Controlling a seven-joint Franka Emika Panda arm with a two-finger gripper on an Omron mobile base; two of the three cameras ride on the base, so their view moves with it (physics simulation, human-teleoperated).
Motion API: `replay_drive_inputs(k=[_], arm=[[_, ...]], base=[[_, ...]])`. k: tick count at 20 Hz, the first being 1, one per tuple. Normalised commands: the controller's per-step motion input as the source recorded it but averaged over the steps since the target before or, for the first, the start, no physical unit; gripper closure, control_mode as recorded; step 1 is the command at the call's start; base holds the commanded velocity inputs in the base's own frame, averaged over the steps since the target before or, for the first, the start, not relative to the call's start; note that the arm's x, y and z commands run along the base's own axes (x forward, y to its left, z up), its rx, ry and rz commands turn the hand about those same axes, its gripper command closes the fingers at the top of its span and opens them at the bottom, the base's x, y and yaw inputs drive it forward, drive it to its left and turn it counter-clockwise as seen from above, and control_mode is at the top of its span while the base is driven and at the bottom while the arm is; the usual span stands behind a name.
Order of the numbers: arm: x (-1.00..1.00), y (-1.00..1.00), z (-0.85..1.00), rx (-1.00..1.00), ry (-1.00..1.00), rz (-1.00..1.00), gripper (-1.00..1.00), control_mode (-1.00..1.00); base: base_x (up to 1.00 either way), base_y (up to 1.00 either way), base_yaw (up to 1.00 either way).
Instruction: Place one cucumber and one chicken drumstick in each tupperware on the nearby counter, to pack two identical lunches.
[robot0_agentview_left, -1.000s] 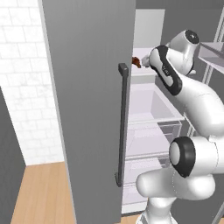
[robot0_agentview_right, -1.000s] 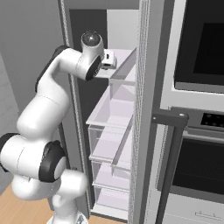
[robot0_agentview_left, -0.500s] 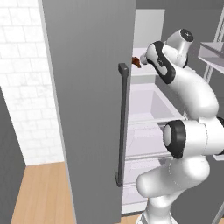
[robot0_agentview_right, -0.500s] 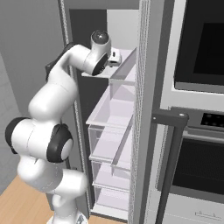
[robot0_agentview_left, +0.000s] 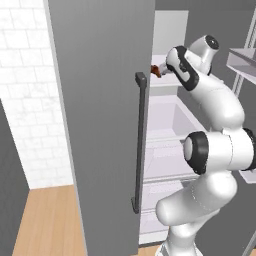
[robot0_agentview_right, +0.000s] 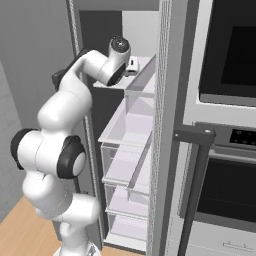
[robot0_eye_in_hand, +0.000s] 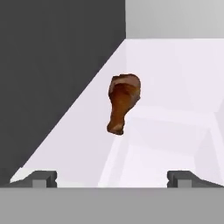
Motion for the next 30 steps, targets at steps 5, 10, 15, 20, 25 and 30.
replay_drive_inputs(k=[5,10,15,20,25,30], arm=[[0.35,0.0,-0.14,0.0,-0.02,0.13,-1.0,-1.0],[0.57,0.0,-0.14,0.0,0.0,0.08,-1.0,-1.0],[0.59,0.0,-0.04,0.0,0.0,0.03,-1.0,-1.0],[0.53,0.0,-0.01,0.0,0.0,0.02,-1.0,-1.0],[0.43,0.0,-0.15,-0.03,0.0,0.02,-1.0,-1.0],[0.33,0.03,-0.24,-0.05,0.0,0.03,-1.0,-1.0]], base=[[0.0,0.0,0.0],[0.0,0.0,0.0],[0.0,0.0,0.0],[0.0,0.0,0.0],[0.0,0.0,0.0],[0.0,0.0,0.0]])
